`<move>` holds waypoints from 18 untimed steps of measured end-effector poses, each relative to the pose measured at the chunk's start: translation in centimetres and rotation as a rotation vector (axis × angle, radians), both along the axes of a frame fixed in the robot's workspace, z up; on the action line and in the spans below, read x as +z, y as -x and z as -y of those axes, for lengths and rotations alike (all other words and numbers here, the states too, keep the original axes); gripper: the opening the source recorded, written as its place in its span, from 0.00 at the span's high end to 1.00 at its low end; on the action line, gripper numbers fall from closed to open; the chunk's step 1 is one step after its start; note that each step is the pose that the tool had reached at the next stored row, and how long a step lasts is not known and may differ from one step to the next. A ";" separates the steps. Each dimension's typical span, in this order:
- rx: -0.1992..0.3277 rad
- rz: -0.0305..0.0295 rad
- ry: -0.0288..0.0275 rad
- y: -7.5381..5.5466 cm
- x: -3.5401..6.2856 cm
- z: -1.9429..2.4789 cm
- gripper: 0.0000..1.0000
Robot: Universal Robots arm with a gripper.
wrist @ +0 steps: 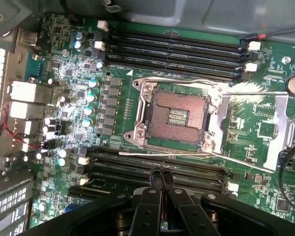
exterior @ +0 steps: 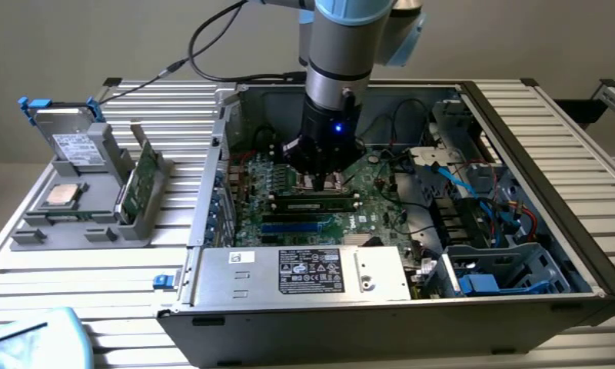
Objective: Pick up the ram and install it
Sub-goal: 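Press down the ram until it locks into place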
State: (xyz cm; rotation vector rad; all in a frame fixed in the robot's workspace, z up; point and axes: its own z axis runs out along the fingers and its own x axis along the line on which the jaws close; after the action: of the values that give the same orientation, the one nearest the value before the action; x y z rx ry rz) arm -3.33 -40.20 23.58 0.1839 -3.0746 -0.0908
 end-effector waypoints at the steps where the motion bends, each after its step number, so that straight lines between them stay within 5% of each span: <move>1: -0.014 0.0000 0.0001 0.0 0.00 0.00 0.89; 7: -0.056 0.0002 -0.0001 0.0 0.00 0.03 0.89; 14: -0.056 0.0001 -0.0043 0.0 0.00 2.18 0.89; 18: -0.056 0.0001 -0.0049 0.0 0.00 2.44 0.89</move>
State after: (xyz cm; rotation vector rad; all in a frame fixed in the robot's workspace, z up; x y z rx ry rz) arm -3.33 -42.64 23.58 0.0976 -3.0803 -0.1009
